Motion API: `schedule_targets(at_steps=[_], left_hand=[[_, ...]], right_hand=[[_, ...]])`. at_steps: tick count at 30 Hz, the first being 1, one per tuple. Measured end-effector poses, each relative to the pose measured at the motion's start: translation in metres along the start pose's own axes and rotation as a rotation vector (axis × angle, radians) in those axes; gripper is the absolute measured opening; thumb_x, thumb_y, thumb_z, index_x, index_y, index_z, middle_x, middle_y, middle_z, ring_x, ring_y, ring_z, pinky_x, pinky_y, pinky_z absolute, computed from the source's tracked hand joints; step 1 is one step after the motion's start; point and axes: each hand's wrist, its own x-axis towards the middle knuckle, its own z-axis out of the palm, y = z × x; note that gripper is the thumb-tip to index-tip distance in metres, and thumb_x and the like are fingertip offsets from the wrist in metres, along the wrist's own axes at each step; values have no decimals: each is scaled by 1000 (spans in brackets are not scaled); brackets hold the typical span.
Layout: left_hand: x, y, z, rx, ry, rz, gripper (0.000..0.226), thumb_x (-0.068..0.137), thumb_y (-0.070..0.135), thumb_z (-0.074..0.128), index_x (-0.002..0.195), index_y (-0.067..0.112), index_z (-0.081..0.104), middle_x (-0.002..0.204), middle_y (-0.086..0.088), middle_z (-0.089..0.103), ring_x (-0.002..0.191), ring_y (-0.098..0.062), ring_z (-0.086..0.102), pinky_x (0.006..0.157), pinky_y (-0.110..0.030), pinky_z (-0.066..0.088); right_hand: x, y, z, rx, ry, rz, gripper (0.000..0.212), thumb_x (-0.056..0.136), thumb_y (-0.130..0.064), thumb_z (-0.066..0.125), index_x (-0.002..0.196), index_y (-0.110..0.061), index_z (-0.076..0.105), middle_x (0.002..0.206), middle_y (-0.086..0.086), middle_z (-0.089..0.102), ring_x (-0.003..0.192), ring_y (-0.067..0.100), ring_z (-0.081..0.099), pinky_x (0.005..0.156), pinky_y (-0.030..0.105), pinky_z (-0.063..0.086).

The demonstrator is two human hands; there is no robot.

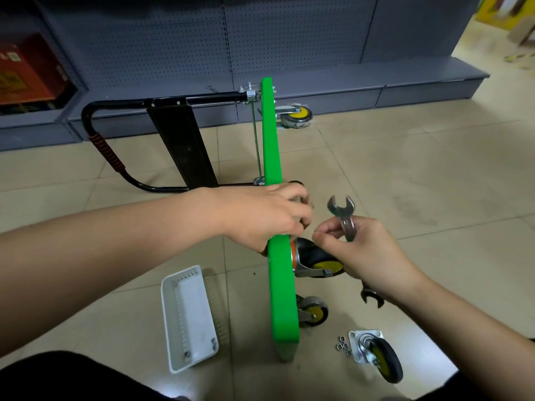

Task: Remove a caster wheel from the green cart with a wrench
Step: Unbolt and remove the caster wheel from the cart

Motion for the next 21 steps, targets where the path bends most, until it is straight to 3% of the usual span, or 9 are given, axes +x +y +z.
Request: schedule_targets(at_steps=[2, 5, 8, 10, 12, 16, 21], left_hand=[[-1, 5, 0, 10, -13, 17, 23, 83, 33, 71, 103, 23, 70, 112, 8, 60, 129, -25, 37, 113, -46, 37], [-5, 11, 2, -24, 7, 28, 22, 82, 28, 72, 103, 22, 68, 107, 5, 61, 119, -23, 45, 109, -39, 40], [-9, 14, 6, -5, 9, 31, 32, 75, 19, 73, 106, 23, 68, 103, 4, 57, 114, -23, 50, 111, -44, 39], [-10, 15, 8, -10, -16, 15, 34, 76, 22, 73, 110, 24, 68, 102, 4, 56, 112, -22, 55, 116, -46, 34], [-10, 16, 10, -37, -21, -7, 32, 81, 29, 73, 112, 27, 67, 103, 5, 57, 112, -19, 58, 121, -44, 27], [-14, 18, 11, -63, 24, -11, 23, 84, 35, 69, 106, 28, 67, 99, 7, 57, 108, -17, 59, 122, -42, 26], [-16, 20, 13, -31, 44, -8, 28, 81, 42, 65, 105, 26, 66, 95, 8, 56, 103, -17, 57, 120, -41, 28]], right_hand=[[-7, 8, 4, 163, -66, 123, 12, 91, -11, 70, 79, -10, 72, 64, 1, 61, 36, 2, 36, 37, 15, 29], [-15, 13, 9, 270, -135, 207, 14, 94, -5, 66, 81, -7, 71, 68, 5, 65, 34, 0, 41, 36, 9, 29], [-19, 19, 17, 322, -200, 255, 10, 93, -9, 68, 85, -11, 74, 85, 24, 68, 38, 8, 32, 36, 19, 22], [-20, 21, 22, 336, -207, 279, 4, 92, -13, 71, 92, -13, 75, 92, 26, 68, 43, 14, 24, 41, 25, 16], [-20, 20, 25, 329, -210, 272, 8, 93, -13, 70, 99, -9, 74, 101, 25, 72, 41, 11, 28, 39, 25, 18], [-22, 15, 27, 322, -202, 206, 8, 93, 0, 66, 100, 0, 70, 104, 23, 73, 35, -2, 49, 39, 8, 37], [-23, 15, 28, 284, -230, 189, 12, 92, 1, 67, 104, 4, 68, 98, 19, 71, 37, -3, 51, 39, 7, 37]])
